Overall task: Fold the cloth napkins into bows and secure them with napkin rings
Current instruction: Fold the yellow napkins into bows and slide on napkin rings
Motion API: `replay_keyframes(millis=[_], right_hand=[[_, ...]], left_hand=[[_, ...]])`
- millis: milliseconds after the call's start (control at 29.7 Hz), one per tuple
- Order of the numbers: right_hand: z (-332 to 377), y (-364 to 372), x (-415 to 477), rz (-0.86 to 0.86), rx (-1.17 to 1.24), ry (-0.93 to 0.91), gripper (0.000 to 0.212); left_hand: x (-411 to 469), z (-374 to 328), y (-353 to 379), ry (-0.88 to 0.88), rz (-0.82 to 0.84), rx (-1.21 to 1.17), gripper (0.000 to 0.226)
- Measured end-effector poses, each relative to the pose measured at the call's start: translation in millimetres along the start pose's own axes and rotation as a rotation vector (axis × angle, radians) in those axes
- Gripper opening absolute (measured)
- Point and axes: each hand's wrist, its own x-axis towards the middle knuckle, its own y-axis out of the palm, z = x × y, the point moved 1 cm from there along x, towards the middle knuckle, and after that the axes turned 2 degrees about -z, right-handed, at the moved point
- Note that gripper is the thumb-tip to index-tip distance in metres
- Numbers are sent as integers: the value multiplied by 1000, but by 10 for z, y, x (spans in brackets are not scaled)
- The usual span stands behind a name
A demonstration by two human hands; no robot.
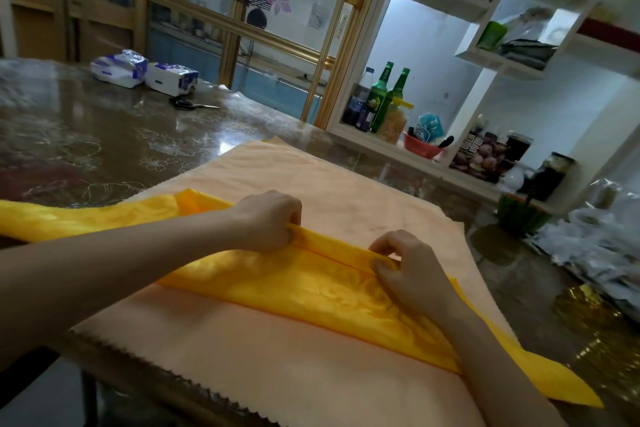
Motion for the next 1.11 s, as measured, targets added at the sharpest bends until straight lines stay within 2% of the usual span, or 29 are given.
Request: replay_keyframes(millis=[101, 169, 270, 337, 371, 404, 506, 573, 640, 708, 809, 1112], right_hand=[[24, 20, 13, -70, -106, -25, 23], [44, 24, 11, -51, -139, -23, 24], [62, 9, -29, 112, -129, -9, 23], [91, -9, -59, 243, -150, 26, 15], [107, -7, -63, 254, -151, 36, 9], [124, 6, -65, 232, -152, 39, 4], [161, 78, -52, 76, -173, 41, 18], [206, 146, -33, 15, -102, 17, 19], [263, 210, -15, 108, -58, -21, 33], [302, 288, -2, 272, -98, -61, 48], [284, 348, -1, 442, -159, -26, 54], [-178, 122, -45, 511, -218, 212, 59]], left_hand=[[-10, -28, 25, 82, -126, 107, 22], [-20, -51, 44, 146, -124, 186, 22], [-54, -105, 64, 142, -52, 234, 24], [-60, -137, 66, 121, -44, 239, 27], [-56, -147, 73, 116, -52, 228, 28], [-49, -158, 87, 109, -60, 213, 28], [5, -187, 156, 94, -63, 174, 25], [42, -188, 234, 84, -32, 186, 33], [55, -189, 309, 93, 24, 231, 45], [36, -182, 352, 97, 83, 242, 47], [6, -171, 376, 48, 146, 184, 48], [-84, 51, 335, -68, 189, 111, 59]])
